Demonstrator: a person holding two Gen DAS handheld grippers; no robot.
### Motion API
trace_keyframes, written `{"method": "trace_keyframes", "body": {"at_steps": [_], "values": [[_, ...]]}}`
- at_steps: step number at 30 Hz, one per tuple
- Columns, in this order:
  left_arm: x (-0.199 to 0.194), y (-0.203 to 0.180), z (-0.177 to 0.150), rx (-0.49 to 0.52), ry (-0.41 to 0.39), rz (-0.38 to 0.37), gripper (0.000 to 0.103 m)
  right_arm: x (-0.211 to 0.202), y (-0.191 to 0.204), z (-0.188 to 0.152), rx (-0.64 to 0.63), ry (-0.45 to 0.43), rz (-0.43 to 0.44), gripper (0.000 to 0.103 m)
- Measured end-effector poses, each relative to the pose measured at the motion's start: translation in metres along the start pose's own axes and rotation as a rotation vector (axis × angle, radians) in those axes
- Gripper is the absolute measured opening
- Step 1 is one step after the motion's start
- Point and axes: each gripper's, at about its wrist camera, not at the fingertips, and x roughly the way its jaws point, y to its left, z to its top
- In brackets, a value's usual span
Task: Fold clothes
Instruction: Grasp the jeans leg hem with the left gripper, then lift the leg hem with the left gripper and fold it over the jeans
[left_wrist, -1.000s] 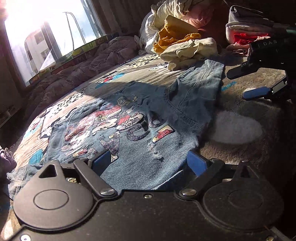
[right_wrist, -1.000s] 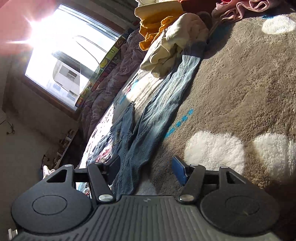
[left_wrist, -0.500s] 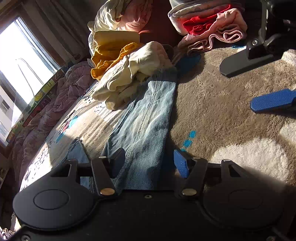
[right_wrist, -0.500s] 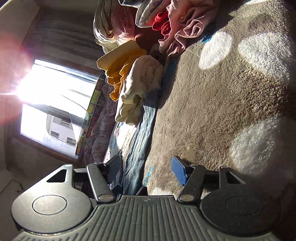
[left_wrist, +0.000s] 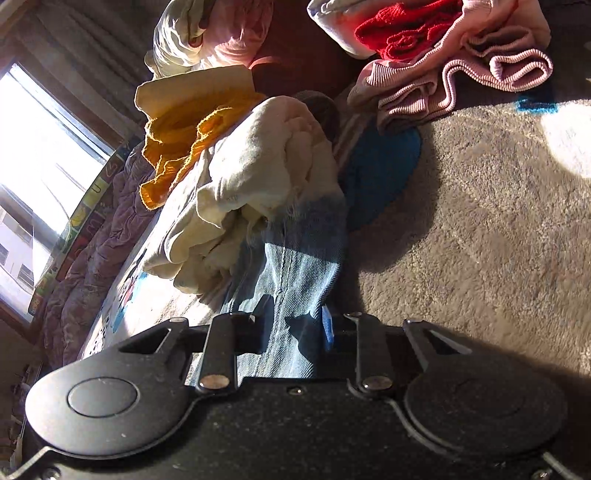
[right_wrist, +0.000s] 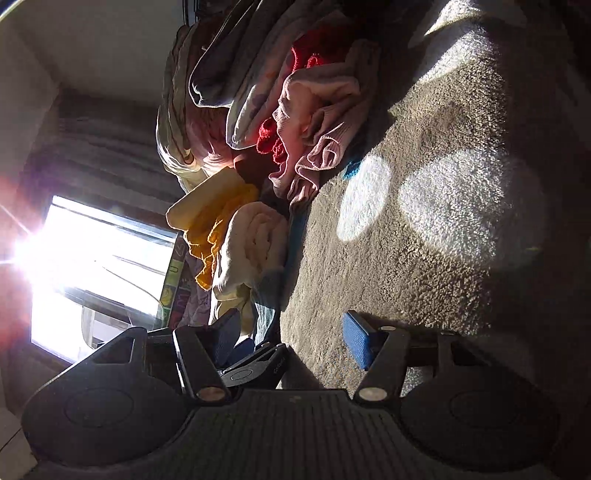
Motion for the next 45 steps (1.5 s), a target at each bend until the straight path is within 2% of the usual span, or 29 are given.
{"method": "trace_keyframes", "body": {"at_steps": [2,3,7,12,13,16,20,23,27,30,35,37,40,45], "values": [[0.008,0.003,0.008,-0.010,0.016,-0.011,0.015,0.002,-0.001,0.002,-0.002,-0.019,0.000,0.061],[0.010,0.006,0.010,-0.024,0.024,-0.023,0.005,0.001,-0.002,0.001,-0.005,-0.030,-0.003,0.061],[-0.003,0.042,0.010,-0.168,0.007,-0.080,0.001,0.001,0.001,0.000,-0.025,-0.039,-0.008,0.063],[-0.043,0.130,-0.019,-0.455,-0.078,-0.165,0.001,0.009,0.026,-0.023,-0.162,0.106,0.066,0.067],[-0.051,0.149,-0.027,-0.513,-0.095,-0.178,0.001,0.011,0.033,-0.030,-0.200,0.136,0.080,0.067],[-0.073,0.200,-0.055,-0.659,-0.137,-0.182,0.001,0.018,0.068,-0.067,-0.424,0.226,0.102,0.068],[-0.102,0.248,-0.091,-0.767,-0.176,-0.153,0.001,0.030,0.107,-0.129,-0.750,0.347,0.111,0.068],[-0.119,0.273,-0.115,-0.811,-0.191,-0.138,0.001,0.034,0.126,-0.175,-0.949,0.399,0.090,0.068],[-0.133,0.300,-0.146,-0.848,-0.191,-0.105,0.001,0.035,0.135,-0.217,-1.095,0.442,0.086,0.067],[-0.142,0.321,-0.172,-0.894,-0.189,-0.088,0.001,0.034,0.137,-0.240,-1.195,0.447,0.073,0.060],[-0.153,0.348,-0.211,-0.934,-0.176,-0.074,0.001,0.030,0.137,-0.259,-1.294,0.442,0.063,0.050],[-0.156,0.355,-0.226,-0.944,-0.171,-0.069,0.001,0.030,0.136,-0.259,-1.295,0.449,0.066,0.040],[-0.162,0.363,-0.250,-0.958,-0.164,-0.056,0.001,0.030,0.135,-0.259,-1.300,0.456,0.077,0.029],[-0.173,0.368,-0.290,-0.997,-0.150,-0.037,0.001,0.024,0.138,-0.269,-1.375,0.431,0.091,0.028]]}}
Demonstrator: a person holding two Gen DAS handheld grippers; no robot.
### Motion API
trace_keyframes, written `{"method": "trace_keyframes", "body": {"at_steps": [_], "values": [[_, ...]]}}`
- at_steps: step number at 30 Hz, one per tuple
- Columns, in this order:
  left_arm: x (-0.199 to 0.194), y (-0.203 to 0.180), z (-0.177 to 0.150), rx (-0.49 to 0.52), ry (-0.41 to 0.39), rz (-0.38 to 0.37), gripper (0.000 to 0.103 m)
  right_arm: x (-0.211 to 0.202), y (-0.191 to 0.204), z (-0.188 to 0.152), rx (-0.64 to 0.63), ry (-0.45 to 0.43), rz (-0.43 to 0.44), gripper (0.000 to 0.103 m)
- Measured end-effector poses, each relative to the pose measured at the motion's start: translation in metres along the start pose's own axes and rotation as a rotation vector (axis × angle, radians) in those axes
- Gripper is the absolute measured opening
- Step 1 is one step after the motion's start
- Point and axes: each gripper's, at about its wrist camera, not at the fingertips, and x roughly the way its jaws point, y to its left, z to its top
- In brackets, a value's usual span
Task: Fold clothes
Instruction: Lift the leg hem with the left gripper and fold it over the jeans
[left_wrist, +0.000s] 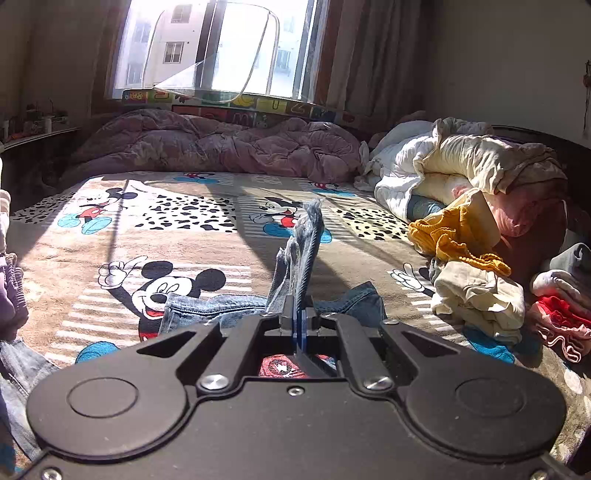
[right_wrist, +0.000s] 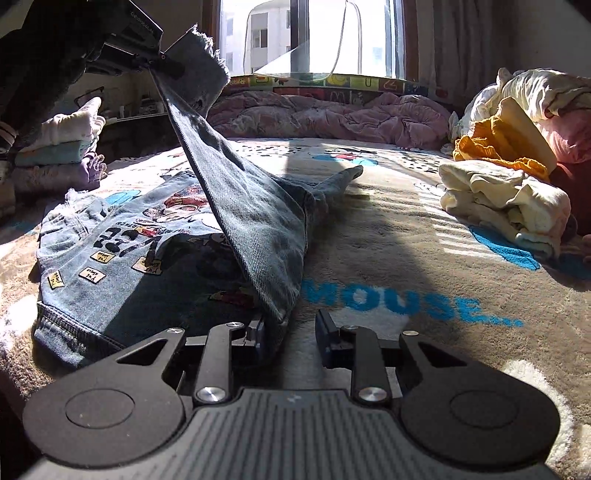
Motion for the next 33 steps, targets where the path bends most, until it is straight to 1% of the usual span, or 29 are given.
{"method": "trace_keyframes", "body": {"at_steps": [3,6,8,10,13,15,19,20,21,24,26,27,31,33], "values": [[-0.007,0.020,-0.013,-0.005,0.008,0.033,0.001,-0.001,0.006,0.000,-0.034,0.000,0.003,0.028],[-0.005,0.039,-0.030,0.029,0.025,0.110,0.001,-0.002,0.012,0.000,-0.069,-0.001,0.011,0.029],[0.003,0.058,-0.043,0.007,0.064,0.150,0.001,-0.005,0.017,0.000,-0.096,-0.022,0.041,0.028],[0.008,0.072,-0.055,-0.023,0.092,0.165,0.001,-0.007,0.025,-0.001,-0.140,-0.035,0.052,0.028],[0.011,0.081,-0.069,-0.035,0.114,0.165,0.001,-0.007,0.035,-0.003,-0.193,-0.034,0.066,0.028],[0.010,0.080,-0.070,-0.028,0.106,0.163,0.001,-0.007,0.039,-0.004,-0.219,-0.034,0.066,0.028],[-0.003,0.079,-0.061,-0.042,0.030,0.134,0.001,-0.005,0.039,-0.004,-0.224,-0.014,0.057,0.028],[-0.004,0.079,-0.061,-0.045,0.022,0.130,0.001,-0.006,0.038,-0.004,-0.221,-0.013,0.060,0.028],[-0.002,0.079,-0.063,-0.043,0.026,0.131,0.001,-0.006,0.038,-0.004,-0.224,-0.008,0.062,0.028],[0.010,0.082,-0.069,-0.028,0.069,0.153,0.001,-0.007,0.041,-0.007,-0.248,-0.010,0.055,0.028],[0.011,0.085,-0.066,-0.043,0.059,0.143,0.001,-0.009,0.043,-0.009,-0.264,-0.024,0.031,0.028],[0.013,0.086,-0.064,-0.046,0.053,0.140,0.001,-0.008,0.044,-0.010,-0.268,-0.017,0.035,0.028],[0.021,0.087,-0.051,-0.017,0.043,0.144,0.002,-0.006,0.046,-0.014,-0.288,-0.006,0.026,0.028],[0.025,0.090,-0.051,-0.017,0.049,0.146,0.001,-0.006,0.045,-0.015,-0.292,-0.004,0.028,0.028]]}}
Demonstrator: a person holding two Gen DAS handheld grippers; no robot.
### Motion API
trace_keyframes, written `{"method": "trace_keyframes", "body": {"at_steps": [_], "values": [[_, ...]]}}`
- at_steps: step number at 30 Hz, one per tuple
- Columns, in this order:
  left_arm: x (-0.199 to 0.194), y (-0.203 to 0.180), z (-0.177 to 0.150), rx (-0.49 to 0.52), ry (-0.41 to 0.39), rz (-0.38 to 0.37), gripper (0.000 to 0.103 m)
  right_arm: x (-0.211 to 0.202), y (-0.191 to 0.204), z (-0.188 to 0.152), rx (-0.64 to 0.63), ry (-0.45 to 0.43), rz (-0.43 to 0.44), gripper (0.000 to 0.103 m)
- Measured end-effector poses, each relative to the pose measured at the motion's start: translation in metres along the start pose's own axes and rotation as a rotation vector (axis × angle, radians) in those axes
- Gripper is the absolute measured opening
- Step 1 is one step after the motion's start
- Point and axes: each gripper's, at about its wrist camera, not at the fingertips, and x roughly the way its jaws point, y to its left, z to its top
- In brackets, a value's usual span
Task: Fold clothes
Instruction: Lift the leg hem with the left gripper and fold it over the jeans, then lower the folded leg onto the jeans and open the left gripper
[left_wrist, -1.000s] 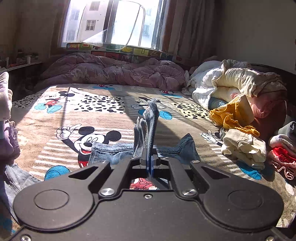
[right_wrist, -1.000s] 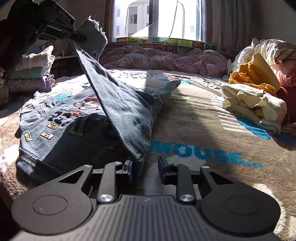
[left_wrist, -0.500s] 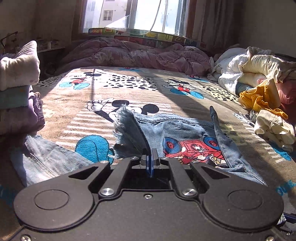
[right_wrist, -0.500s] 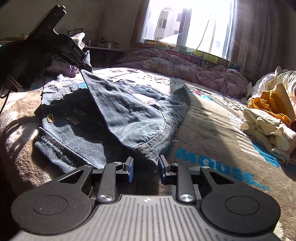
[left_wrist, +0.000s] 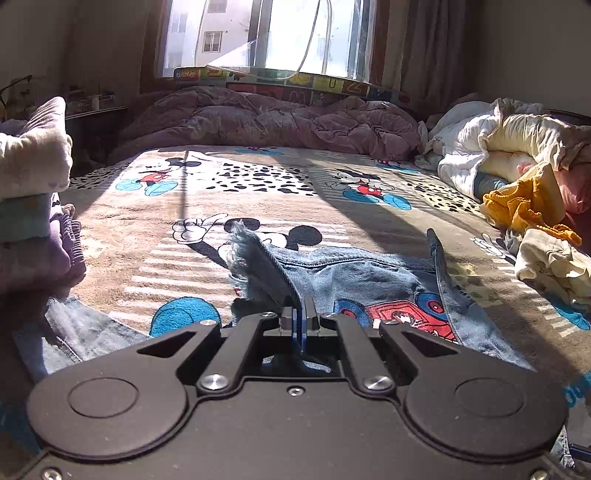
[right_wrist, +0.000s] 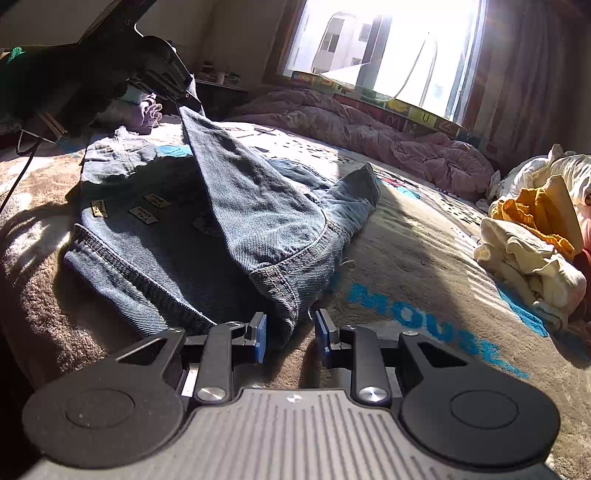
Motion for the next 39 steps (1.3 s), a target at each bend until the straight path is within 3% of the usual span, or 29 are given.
{"method": "trace_keyframes", "body": {"at_steps": [4,7,11,14,17,19,21,23,24,26,27,29,32,34,39], "values": [[0.016,0.001,-0.021,0.039,0.082,0.031,0.001,-0.002,-0.004,0.000,-0.009,0.011,0.034,0.027],[0.018,0.008,-0.033,0.011,0.101,0.023,0.001,-0.014,-0.011,0.002,-0.041,0.011,0.081,0.026],[0.014,0.016,-0.032,-0.032,0.089,-0.006,0.001,-0.034,-0.032,0.010,0.068,-0.102,0.131,0.026],[0.010,0.016,-0.029,-0.052,0.063,-0.024,0.001,-0.023,-0.044,0.022,0.178,-0.196,0.124,0.027],[0.008,0.019,-0.029,-0.087,0.039,-0.041,0.003,0.004,-0.040,0.025,0.207,-0.156,0.138,0.029],[0.015,0.025,-0.032,-0.121,0.083,-0.028,0.009,0.033,-0.028,0.020,0.192,0.023,0.233,0.033],[0.020,0.041,-0.033,-0.230,0.116,-0.040,0.032,0.033,-0.021,0.019,0.157,0.031,0.218,0.033],[0.022,0.054,-0.032,-0.316,0.124,-0.055,0.046,0.028,-0.023,0.019,0.176,0.030,0.226,0.033],[0.023,0.057,-0.031,-0.331,0.128,-0.051,0.046,0.027,-0.025,0.017,0.198,0.031,0.236,0.033],[0.027,0.058,-0.028,-0.316,0.149,0.002,0.043,0.025,-0.024,0.017,0.191,0.031,0.234,0.033],[0.028,0.058,-0.026,-0.296,0.156,0.034,0.028,0.024,-0.024,0.016,0.190,0.031,0.235,0.033],[0.030,0.057,-0.023,-0.256,0.168,0.099,0.012,0.024,-0.026,0.016,0.201,0.036,0.250,0.035],[0.024,0.043,-0.013,-0.132,0.132,0.221,0.014,0.025,-0.027,0.019,0.206,0.042,0.261,0.036],[0.020,0.026,-0.003,-0.050,0.088,0.247,0.018,0.025,-0.028,0.021,0.203,0.046,0.263,0.036],[0.041,-0.043,0.025,0.088,0.092,0.029,0.023,0.020,-0.041,0.025,0.238,0.012,0.319,0.035]]}}
